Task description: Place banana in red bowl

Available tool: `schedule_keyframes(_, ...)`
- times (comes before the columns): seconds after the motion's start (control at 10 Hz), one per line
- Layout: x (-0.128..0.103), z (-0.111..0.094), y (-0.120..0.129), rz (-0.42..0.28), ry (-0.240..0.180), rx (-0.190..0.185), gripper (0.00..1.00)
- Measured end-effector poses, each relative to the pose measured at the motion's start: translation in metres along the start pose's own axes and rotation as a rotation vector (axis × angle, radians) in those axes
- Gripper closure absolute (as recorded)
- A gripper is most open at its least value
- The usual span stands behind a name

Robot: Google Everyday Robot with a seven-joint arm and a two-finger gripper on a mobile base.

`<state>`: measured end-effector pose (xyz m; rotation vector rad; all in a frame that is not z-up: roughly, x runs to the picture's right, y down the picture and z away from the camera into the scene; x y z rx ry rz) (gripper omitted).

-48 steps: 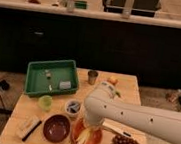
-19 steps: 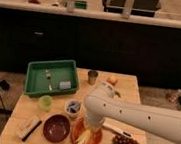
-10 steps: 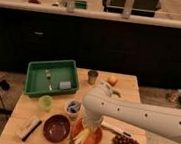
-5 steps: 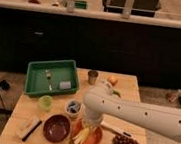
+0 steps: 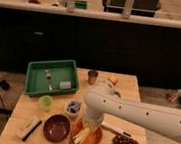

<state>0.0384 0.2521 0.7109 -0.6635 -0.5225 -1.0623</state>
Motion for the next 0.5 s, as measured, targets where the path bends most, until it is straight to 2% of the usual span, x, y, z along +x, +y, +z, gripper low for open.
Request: schedule_keyframes(0.5, 0.0019, -0.0009, 0.0050, 0.009, -0.004, 0.004, 0.20)
